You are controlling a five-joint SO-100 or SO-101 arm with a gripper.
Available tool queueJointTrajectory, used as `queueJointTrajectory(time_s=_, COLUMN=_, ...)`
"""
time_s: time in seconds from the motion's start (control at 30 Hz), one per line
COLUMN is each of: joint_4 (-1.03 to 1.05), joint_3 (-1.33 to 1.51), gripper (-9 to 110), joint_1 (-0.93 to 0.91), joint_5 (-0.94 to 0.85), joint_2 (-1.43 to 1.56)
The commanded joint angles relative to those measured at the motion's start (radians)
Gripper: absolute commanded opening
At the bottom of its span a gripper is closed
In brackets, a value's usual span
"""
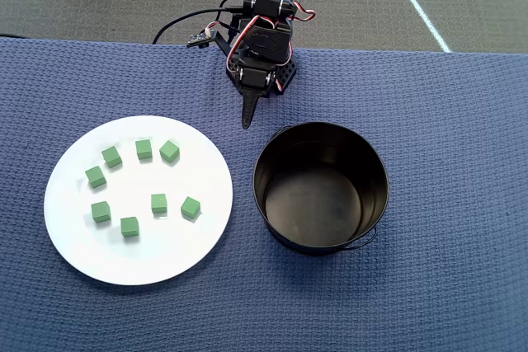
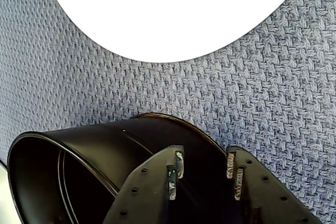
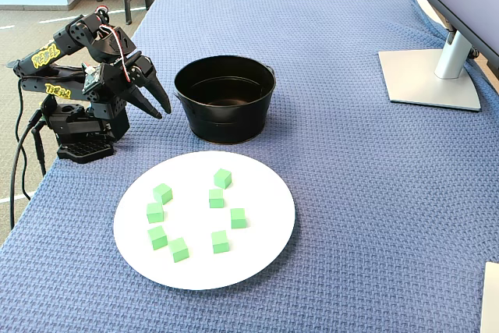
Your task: Pick up the green cubes from the white plate and place them in the black recipient
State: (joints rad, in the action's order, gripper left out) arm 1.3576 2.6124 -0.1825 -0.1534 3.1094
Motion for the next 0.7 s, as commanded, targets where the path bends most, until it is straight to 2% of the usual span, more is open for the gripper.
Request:
queueJointTrajectory(time_s=0.0, joint_4=-0.057, joint_3=-0.038, gripper=0, joint_1=0.038, joint_5=0.049, joint_2=-0.109)
queueJointTrajectory(time_s=0.43, joint_4=-0.055, joint_3=-0.058, gripper=0, joint_1=0.025, joint_5=0.051, joint_2=-0.118)
queueJointTrajectory(time_s=0.53, joint_4=-0.058, joint_3=-0.189, gripper=6, joint_1=-0.048, joint_5=0.063, joint_2=-0.221)
queueJointTrajectory(time_s=0.67, joint_4=-0.087, joint_3=-0.348, gripper=6, joint_1=-0.183, joint_5=0.057, joint_2=-0.324)
